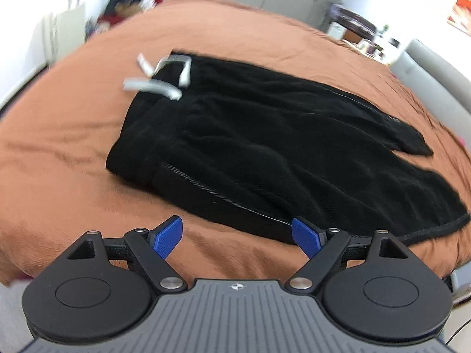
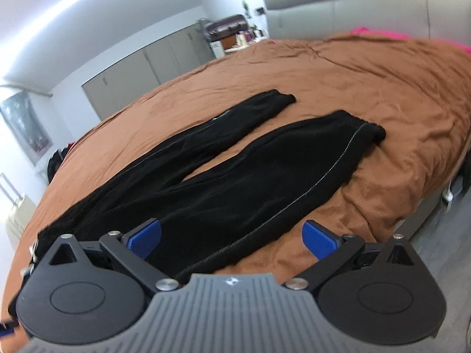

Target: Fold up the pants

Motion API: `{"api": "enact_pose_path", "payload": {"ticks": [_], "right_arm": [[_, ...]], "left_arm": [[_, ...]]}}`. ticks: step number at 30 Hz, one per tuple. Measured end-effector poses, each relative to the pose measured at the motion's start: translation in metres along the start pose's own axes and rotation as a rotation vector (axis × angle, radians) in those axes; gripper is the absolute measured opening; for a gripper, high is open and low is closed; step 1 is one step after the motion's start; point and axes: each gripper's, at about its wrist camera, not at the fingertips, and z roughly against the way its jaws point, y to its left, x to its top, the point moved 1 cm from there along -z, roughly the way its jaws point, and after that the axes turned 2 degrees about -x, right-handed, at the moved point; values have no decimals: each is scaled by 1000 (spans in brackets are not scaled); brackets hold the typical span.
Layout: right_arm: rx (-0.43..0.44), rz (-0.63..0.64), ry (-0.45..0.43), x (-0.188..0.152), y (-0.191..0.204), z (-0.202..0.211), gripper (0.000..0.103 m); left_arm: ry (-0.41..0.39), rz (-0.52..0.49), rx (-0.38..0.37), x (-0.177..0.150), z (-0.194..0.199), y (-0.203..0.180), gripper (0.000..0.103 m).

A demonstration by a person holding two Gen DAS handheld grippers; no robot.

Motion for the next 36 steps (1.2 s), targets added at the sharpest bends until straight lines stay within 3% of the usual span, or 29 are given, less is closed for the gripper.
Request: {"api": "enact_pose_path", "payload": {"ticks": [3, 5, 9, 14, 16, 22, 24, 27, 29, 32, 33, 34, 35, 36], "right_arm": [[66, -127, -2, 16, -19, -23, 98], [97, -229, -23, 22, -35, -34, 98], [78, -434, -13, 31, -71, -71, 96], [32, -694, -14, 28, -118, -110, 82], [-19, -700, 0, 29, -127, -122, 74], [-121, -721, -41, 24, -138, -127, 76], [-111, -749, -79, 20, -146, -126, 76], [-75, -732, -52, 13, -145, -133, 75], [-35, -699, -36, 15, -142, -142, 72], [-7, -643, 3, 22, -139, -157, 63], [-16, -635, 8, 23, -139, -160, 54], [-26, -634, 15, 24, -139, -162, 41], [-29, -637, 18, 26, -140, -163, 33], [-16, -643, 17, 28, -142, -164, 13]], "left_arm": [[40, 220, -145, 4, -15, 31, 98], [28, 311, -208, 4, -21, 44, 98], [16, 367, -215, 5, -28, 51, 94], [22, 440, -227, 3, -37, 61, 93], [19, 463, -219, 1, -37, 63, 93], [-37, 533, -216, 3, -38, 73, 92], [-45, 531, -204, 7, -42, 72, 92], [-80, 575, -230, 7, -47, 74, 92], [-88, 592, -204, 9, -53, 74, 87], [-84, 557, -140, 12, -62, 65, 87], [-84, 547, -122, 12, -63, 62, 87], [-85, 531, -102, 13, -61, 58, 81], [-88, 517, -79, 13, -57, 57, 57], [-92, 508, -60, 14, -53, 58, 37]]}}
